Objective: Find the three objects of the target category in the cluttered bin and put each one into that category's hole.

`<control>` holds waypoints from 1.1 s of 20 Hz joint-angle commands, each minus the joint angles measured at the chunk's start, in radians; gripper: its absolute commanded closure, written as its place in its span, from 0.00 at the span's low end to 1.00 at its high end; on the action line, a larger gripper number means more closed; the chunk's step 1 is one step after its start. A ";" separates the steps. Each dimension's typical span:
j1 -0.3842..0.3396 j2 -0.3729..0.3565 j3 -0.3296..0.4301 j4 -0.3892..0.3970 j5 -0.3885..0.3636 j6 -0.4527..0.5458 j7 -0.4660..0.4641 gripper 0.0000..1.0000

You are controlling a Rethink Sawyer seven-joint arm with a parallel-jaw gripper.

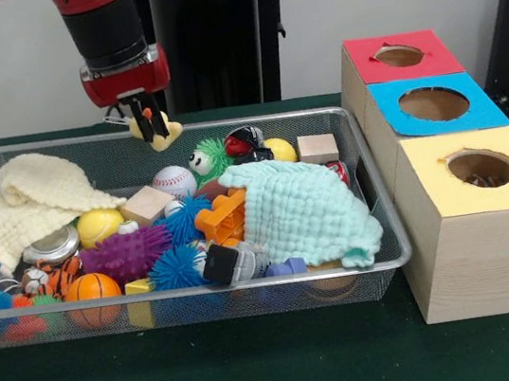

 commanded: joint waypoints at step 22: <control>0.271 -0.451 0.055 0.144 0.488 0.220 0.088 1.00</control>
